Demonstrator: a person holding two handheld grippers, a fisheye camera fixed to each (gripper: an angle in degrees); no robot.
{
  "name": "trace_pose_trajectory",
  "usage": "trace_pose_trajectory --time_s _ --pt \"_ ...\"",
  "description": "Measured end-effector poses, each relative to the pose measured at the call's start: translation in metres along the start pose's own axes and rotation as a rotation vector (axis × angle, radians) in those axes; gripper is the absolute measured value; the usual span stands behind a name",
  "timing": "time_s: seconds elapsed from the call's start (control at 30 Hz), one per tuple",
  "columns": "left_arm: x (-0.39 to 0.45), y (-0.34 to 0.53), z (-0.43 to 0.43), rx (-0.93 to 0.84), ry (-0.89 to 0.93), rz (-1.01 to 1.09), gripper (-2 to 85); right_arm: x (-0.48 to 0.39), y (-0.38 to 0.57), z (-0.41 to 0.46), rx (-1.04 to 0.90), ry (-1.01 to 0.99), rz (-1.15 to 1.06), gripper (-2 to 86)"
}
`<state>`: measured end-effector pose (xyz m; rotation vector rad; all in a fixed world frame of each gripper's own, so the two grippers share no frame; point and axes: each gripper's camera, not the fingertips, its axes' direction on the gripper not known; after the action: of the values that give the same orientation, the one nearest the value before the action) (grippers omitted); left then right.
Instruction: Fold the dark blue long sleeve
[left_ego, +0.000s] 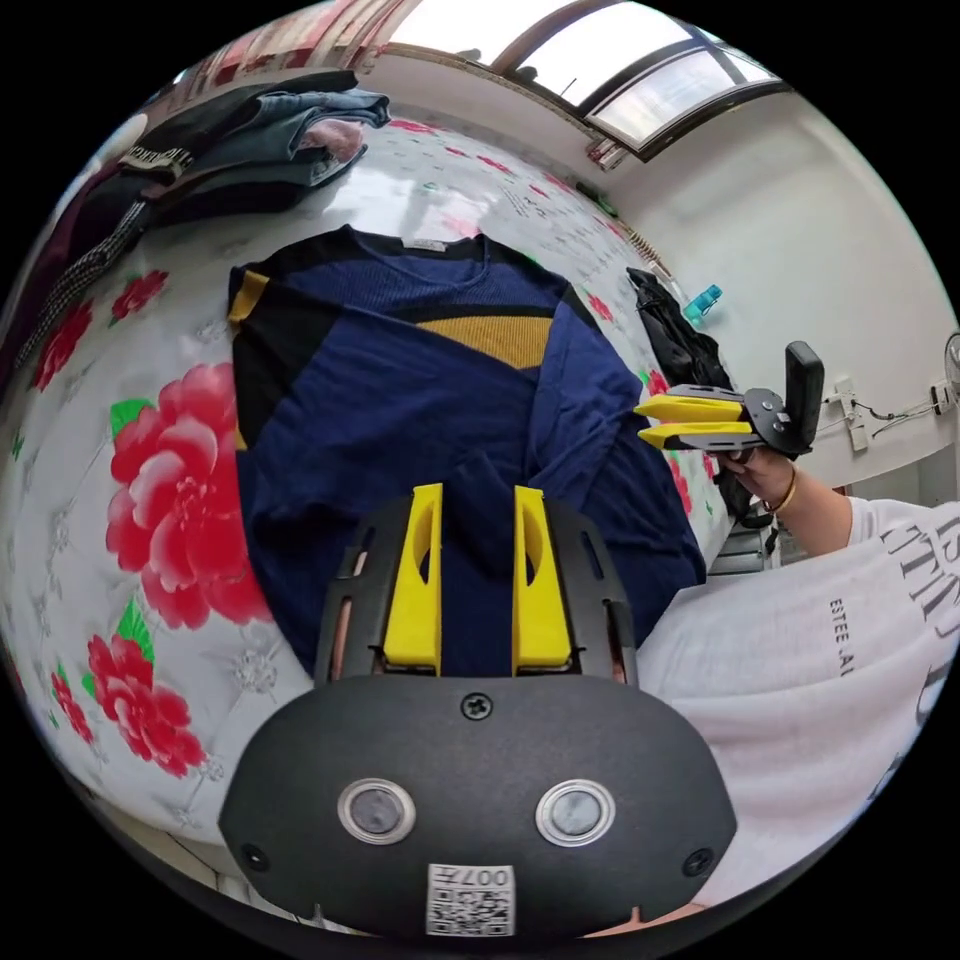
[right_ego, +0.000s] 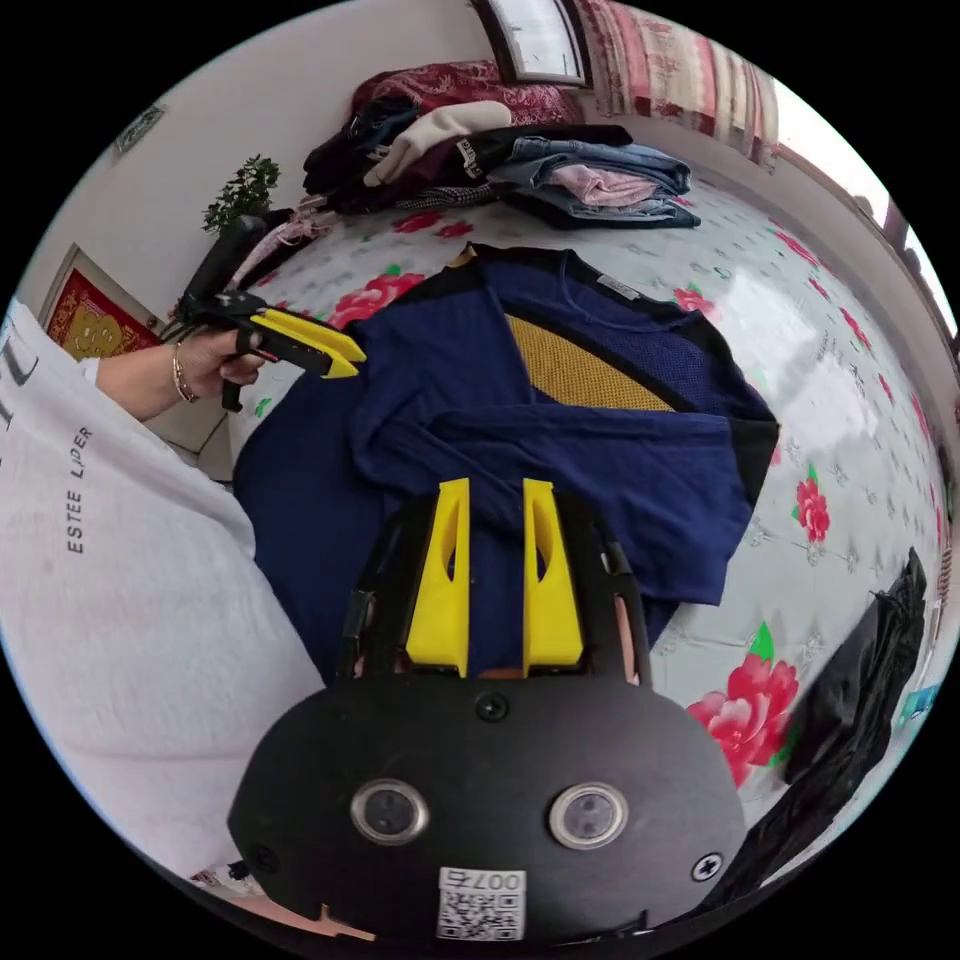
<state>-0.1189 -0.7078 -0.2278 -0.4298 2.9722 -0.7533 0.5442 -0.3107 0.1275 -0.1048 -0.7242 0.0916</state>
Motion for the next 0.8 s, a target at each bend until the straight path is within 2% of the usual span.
trace_pose_trajectory --time_s 0.13,0.23,0.27,0.3,0.4,0.47,0.53,0.6,0.67,0.73,0.8 --pt "0.004 -0.022 0.023 -0.068 -0.010 0.055 10.7 -0.007 -0.030 0.027 -0.048 -0.057 -0.053 5.3" --pt "0.007 -0.021 0.048 -0.209 -0.045 0.065 4.8 -0.021 -0.047 0.061 -0.155 -0.100 -0.100 3.9" --pt "0.010 -0.018 0.047 -0.200 -0.045 0.093 3.0 -0.027 -0.050 0.070 -0.188 -0.079 -0.111 3.1" --pt "0.011 -0.017 0.044 -0.193 -0.039 0.101 2.6 -0.032 -0.050 0.066 -0.133 -0.020 -0.115 1.9" --pt "0.019 -0.009 0.004 -0.044 0.001 0.146 1.3 -0.034 -0.056 0.053 -0.141 -0.010 -0.115 0.4" --pt "0.035 0.006 -0.045 0.098 0.042 0.270 0.7 -0.035 -0.054 0.035 -0.080 -0.017 -0.121 0.1" --pt "0.051 0.023 -0.074 0.131 0.058 0.399 0.6 -0.037 -0.052 0.019 -0.033 -0.030 -0.130 0.1" --pt "0.070 0.043 -0.088 0.086 0.024 0.517 0.9 -0.041 -0.050 0.010 -0.010 -0.087 -0.139 0.2" --pt "0.086 0.073 -0.079 -0.062 -0.013 0.613 1.8 -0.048 -0.049 0.015 -0.036 -0.137 -0.149 0.5" --pt "0.088 0.097 -0.056 -0.193 -0.060 0.620 4.4 -0.055 -0.045 0.029 -0.078 -0.176 -0.154 1.1" --pt "0.077 0.118 -0.033 -0.286 -0.105 0.537 5.0 -0.062 -0.041 0.046 -0.154 -0.216 -0.142 2.4"
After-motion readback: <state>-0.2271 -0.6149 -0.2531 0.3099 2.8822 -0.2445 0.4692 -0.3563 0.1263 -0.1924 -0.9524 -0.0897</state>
